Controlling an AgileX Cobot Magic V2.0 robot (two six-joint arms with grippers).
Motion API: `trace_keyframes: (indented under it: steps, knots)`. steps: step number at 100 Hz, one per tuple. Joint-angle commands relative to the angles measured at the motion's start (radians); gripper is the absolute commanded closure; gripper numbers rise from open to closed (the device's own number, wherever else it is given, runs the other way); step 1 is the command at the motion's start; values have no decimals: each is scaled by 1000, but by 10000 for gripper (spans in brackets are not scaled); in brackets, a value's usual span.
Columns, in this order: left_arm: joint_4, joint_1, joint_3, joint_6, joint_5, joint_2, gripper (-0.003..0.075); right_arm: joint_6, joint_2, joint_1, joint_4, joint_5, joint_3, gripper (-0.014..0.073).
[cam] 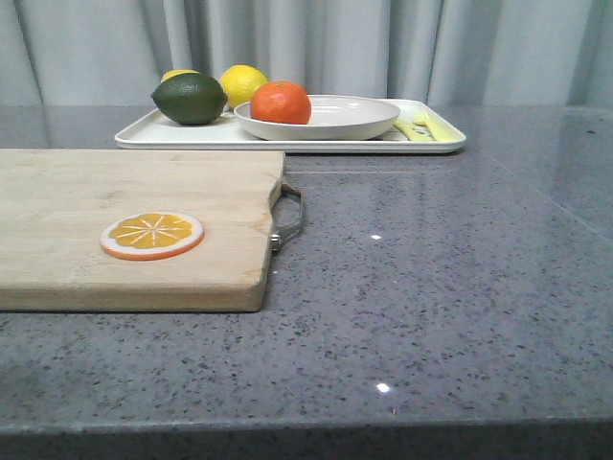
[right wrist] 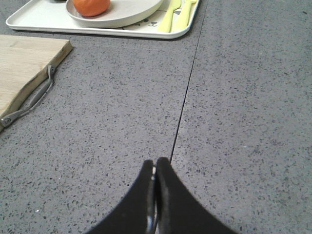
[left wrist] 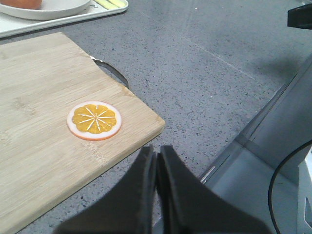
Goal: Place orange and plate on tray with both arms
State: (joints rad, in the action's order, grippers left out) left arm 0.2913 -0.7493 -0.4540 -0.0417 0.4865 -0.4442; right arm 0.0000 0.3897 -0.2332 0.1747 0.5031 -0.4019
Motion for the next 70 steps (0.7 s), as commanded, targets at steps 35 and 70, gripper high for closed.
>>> trace_keyframes:
  steps: [35, 70]
  knots:
    - [-39, 150, 118, 1, -306, 79, 739, -9, 4, 3, 2, -64, -27, 662]
    - [-157, 469, 329, -1, -510, 257, 739, -9, 4, 3, 2, -62, -27, 662]
